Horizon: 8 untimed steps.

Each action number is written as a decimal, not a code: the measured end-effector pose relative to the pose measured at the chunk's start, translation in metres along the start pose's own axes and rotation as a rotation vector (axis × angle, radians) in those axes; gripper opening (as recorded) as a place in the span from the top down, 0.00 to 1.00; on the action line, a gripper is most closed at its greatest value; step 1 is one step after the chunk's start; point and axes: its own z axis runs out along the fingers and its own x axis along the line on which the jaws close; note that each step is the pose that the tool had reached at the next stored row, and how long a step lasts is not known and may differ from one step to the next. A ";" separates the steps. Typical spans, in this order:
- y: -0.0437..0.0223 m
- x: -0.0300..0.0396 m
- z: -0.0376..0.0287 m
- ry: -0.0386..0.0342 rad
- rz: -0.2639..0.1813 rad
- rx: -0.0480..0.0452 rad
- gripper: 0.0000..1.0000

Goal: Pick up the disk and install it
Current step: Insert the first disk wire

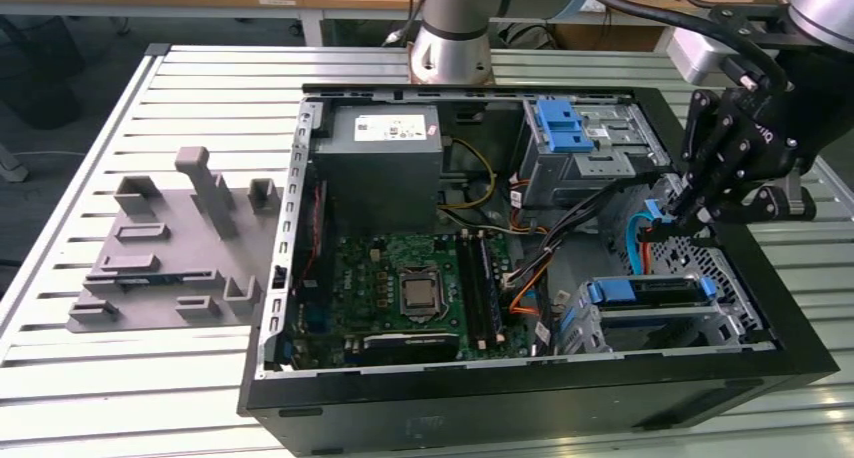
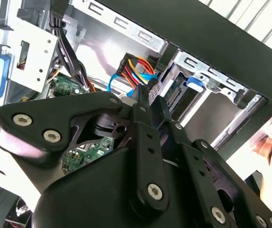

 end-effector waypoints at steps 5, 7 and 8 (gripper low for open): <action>0.0002 -0.0041 0.0030 0.0138 0.001 0.0009 0.75; 0.0003 -0.0050 0.0039 0.0234 0.001 0.0014 0.75; 0.0003 -0.0053 0.0044 0.0278 0.001 0.0017 0.75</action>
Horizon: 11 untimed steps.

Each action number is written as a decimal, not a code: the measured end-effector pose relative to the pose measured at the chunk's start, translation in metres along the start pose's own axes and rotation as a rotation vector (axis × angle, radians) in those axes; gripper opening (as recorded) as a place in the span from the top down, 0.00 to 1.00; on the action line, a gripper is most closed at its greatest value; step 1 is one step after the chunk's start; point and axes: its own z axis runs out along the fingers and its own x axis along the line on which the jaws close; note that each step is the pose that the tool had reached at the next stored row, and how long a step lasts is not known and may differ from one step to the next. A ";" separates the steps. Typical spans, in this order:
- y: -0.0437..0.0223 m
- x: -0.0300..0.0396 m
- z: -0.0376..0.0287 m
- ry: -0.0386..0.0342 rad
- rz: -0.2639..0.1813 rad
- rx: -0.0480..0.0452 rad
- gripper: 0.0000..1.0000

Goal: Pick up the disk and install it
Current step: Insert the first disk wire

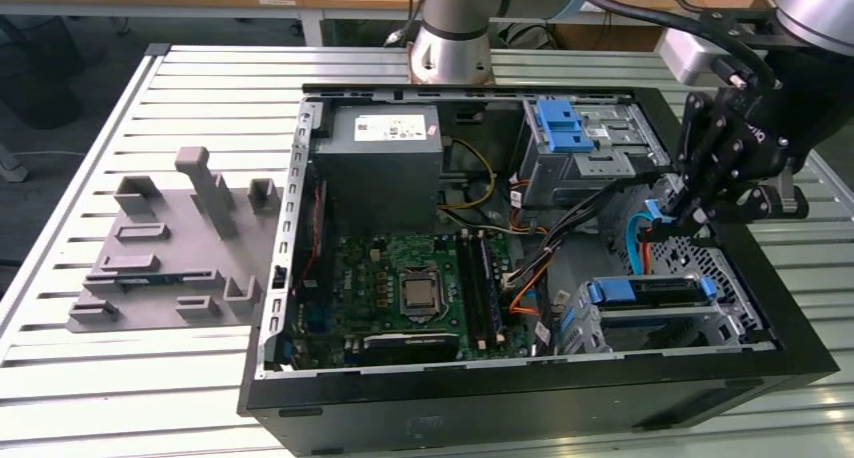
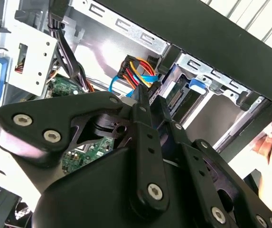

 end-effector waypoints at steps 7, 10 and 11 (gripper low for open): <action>0.0001 -0.0028 0.0028 0.0316 0.002 0.0019 0.75; 0.0001 -0.0041 0.0038 0.0468 0.002 0.0028 0.75; 0.0001 -0.0045 0.0041 0.0508 0.002 0.0030 0.75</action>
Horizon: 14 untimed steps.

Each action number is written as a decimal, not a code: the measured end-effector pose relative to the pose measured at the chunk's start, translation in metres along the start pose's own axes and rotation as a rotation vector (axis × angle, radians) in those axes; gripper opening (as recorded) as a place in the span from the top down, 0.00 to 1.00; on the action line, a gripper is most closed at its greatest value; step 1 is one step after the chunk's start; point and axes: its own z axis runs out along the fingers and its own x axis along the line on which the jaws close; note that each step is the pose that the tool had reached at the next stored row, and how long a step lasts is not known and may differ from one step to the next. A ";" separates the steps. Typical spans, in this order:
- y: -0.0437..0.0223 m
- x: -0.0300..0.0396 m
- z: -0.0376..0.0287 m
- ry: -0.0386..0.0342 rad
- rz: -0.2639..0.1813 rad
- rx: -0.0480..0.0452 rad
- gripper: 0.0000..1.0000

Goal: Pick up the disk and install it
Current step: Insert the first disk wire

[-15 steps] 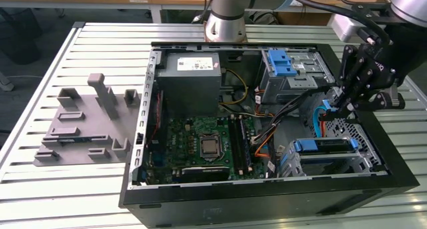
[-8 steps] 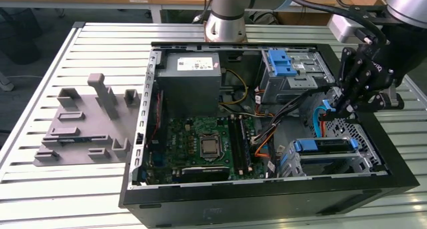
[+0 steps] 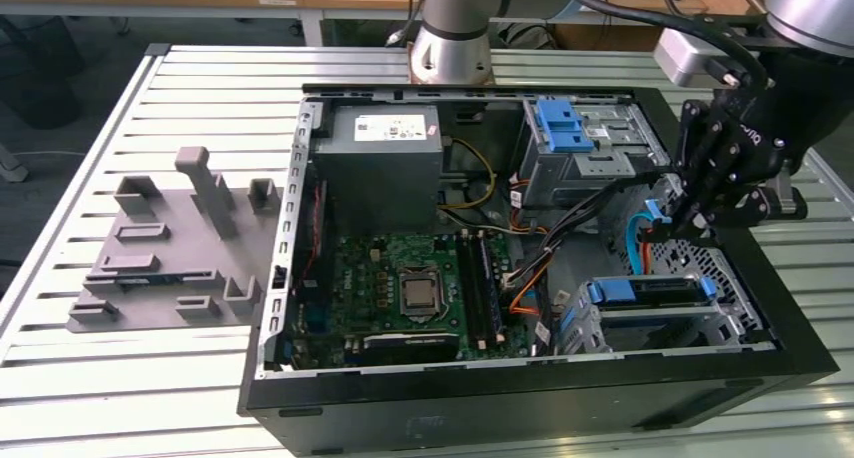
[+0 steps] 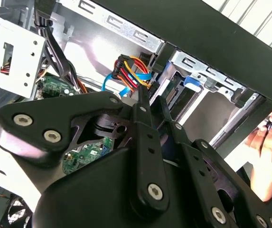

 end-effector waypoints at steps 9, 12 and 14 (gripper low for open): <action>0.0000 -0.0003 0.0004 0.0035 0.000 0.0002 0.83; 0.0000 -0.0002 0.0004 0.0051 0.000 0.0003 0.83; 0.0000 -0.0002 0.0006 0.0092 0.000 0.0005 0.83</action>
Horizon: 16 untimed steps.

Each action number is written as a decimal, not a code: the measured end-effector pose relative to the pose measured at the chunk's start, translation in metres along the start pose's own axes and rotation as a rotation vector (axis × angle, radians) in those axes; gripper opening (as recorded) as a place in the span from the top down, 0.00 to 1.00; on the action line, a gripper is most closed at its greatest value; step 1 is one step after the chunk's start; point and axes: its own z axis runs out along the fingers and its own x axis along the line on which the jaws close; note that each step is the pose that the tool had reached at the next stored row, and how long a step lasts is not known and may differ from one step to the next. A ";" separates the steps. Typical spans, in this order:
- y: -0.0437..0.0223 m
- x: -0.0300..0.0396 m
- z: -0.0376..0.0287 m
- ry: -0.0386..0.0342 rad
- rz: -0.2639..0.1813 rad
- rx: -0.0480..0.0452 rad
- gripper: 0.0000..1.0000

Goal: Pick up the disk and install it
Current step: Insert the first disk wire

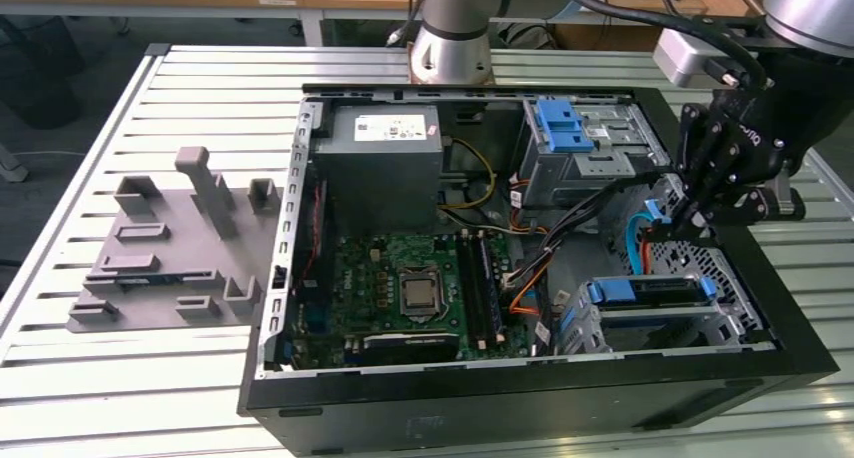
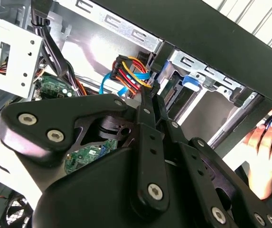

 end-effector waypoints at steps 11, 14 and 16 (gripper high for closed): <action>0.0007 0.0077 0.0023 0.0114 -0.001 0.0008 0.83; 0.0022 0.0083 0.0031 0.0115 -0.001 0.0009 0.83; 0.0023 0.0090 0.0036 0.0112 -0.002 0.0009 0.83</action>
